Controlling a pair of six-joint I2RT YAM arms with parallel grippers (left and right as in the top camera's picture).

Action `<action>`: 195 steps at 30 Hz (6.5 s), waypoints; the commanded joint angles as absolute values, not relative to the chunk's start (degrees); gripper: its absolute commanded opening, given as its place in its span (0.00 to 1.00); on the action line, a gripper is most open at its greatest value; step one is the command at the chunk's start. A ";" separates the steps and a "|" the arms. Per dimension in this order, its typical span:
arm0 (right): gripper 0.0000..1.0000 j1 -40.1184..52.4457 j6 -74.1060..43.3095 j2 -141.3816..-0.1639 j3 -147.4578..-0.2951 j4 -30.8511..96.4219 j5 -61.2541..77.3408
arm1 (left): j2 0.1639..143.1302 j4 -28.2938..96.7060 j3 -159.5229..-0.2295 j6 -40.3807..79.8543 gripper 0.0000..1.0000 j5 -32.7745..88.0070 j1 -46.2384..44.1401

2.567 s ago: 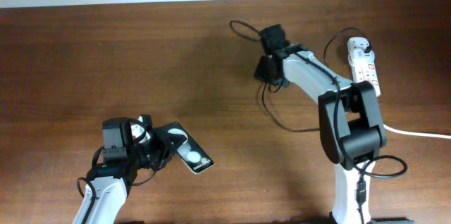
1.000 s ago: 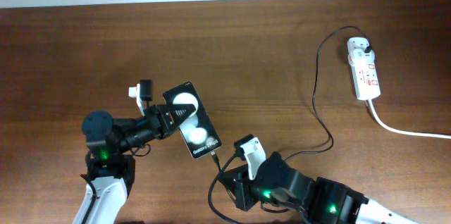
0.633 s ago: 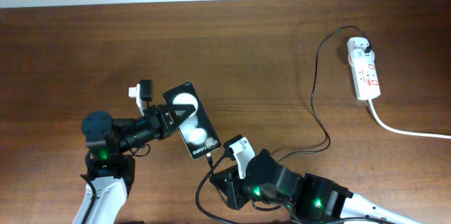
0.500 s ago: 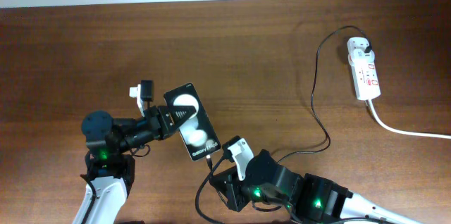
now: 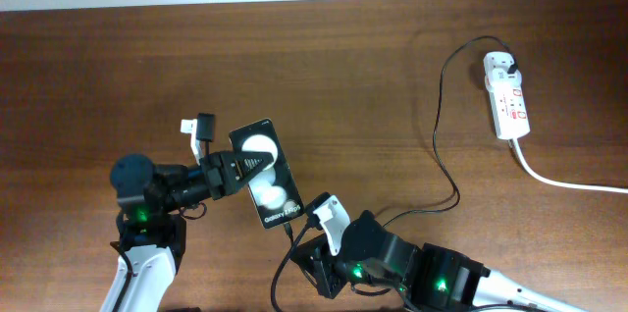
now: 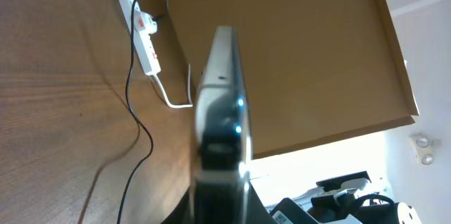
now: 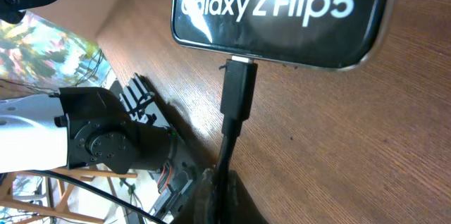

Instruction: Plug charger to phone and switch on socket

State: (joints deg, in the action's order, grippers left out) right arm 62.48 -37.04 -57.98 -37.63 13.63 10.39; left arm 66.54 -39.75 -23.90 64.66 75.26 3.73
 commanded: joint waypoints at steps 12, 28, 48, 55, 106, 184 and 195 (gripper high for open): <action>0.63 62.26 -36.16 -47.51 -38.57 20.58 7.03 | 66.26 -39.86 -24.29 63.29 0.00 81.65 3.09; 0.64 69.36 -33.26 -59.46 -38.57 15.84 -10.37 | 66.26 -39.83 -24.29 60.51 0.00 71.99 3.09; 0.44 69.36 -30.24 -61.71 -42.85 10.57 -14.17 | 66.26 -39.83 -24.08 59.68 0.00 77.52 3.14; 0.98 69.36 -30.26 -40.99 -49.08 36.03 -15.38 | 66.26 -39.81 -25.52 60.29 0.00 59.88 1.52; 0.99 69.30 -41.21 -45.01 -48.80 50.83 -24.29 | 116.99 24.29 -67.68 20.67 0.99 11.94 -10.13; 0.04 -20.75 -22.63 -116.36 -110.17 67.55 -1.85 | 0.38 85.54 -67.66 10.81 0.99 5.08 -3.57; 0.04 -20.71 -22.94 -128.90 -110.17 55.40 -0.95 | 0.38 85.56 -67.66 10.81 0.99 5.08 -3.57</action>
